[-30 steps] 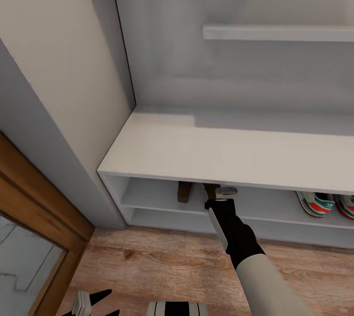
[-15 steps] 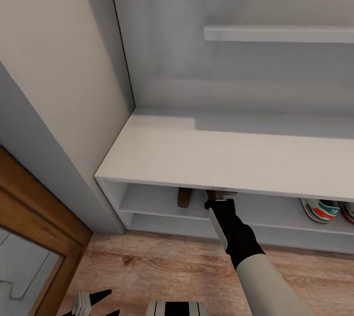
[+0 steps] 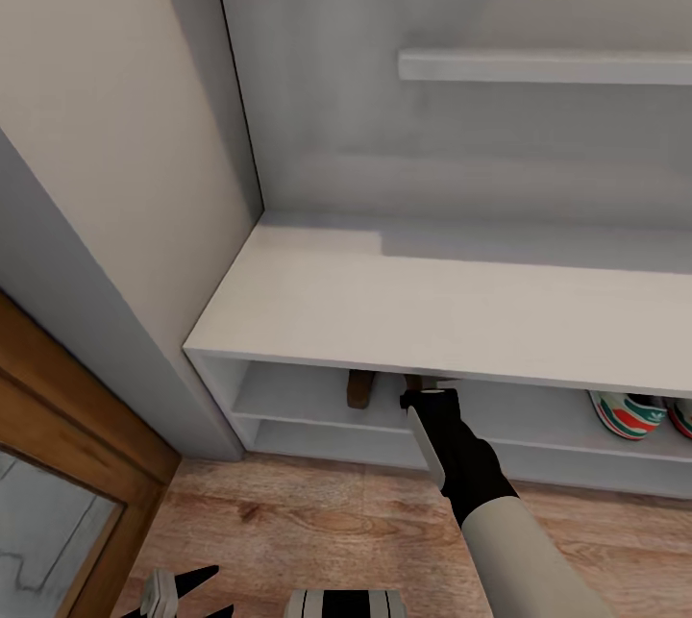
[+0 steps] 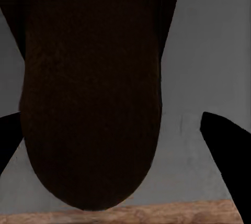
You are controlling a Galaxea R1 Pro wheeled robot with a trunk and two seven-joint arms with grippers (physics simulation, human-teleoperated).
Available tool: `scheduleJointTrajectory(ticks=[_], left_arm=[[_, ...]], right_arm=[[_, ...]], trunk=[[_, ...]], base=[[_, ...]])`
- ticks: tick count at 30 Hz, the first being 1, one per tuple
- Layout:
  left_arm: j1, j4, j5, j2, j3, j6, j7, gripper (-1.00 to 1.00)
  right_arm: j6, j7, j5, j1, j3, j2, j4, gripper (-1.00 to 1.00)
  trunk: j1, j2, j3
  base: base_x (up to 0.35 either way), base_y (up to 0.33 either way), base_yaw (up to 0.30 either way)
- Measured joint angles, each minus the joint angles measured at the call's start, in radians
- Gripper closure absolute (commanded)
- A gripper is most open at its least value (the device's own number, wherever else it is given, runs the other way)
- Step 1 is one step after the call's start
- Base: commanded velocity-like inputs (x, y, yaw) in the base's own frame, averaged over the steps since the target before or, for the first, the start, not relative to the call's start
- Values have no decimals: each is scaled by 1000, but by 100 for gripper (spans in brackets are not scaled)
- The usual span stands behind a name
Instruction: Pick up the two gym shoes and the two sandals from the corridor floor and place them onto the hallstand (shoe rack) in the corridor, making sure they are on the rack and not on the floor. Arrange them so the two gym shoes are next to each other and the two sandals are next to each other.
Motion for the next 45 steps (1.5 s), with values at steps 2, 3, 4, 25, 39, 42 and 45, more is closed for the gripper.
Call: scheduleJointTrajectory(ticks=[2, 3, 4, 25, 39, 42, 45], left_arm=[[0, 0, 0, 0, 0, 1, 0, -100], [0, 0, 1, 0, 0, 1, 0, -100], [0, 0, 1, 0, 0, 1, 0, -100], [0, 0, 3, 0, 0, -3, 0, -100], [0, -3, 4, 1, 2, -3, 0, -100], [1, -3, 4, 1, 5, -3, 0, -100], [1, -3, 4, 1, 6, -2, 0, -100]], right_arm=[[0, 0, 0, 0, 0, 0, 1, -100], [0, 0, 0, 0, 0, 0, 1, -100], [0, 0, 0, 0, 0, 0, 1, -100], [0, 0, 0, 0, 0, 0, 2, -100], [1, 0, -1, 0, 0, 0, 5, -100], [0, 1, -1, 0, 0, 0, 5, -100], [0, 1, -1, 0, 0, 0, 5, -100]], trunk=[[0, 0, 0], [0, 0, 0], [0, 0, 0], [1, 0, 0], [1, 0, 0], [1, 0, 0], [1, 0, 0]], base=[[0, 0, 0], [0, 0, 0], [0, 0, 0], [-293, -10, 0], [-292, -178, 0], [-319, -63, 0], [-330, -22, 0]])
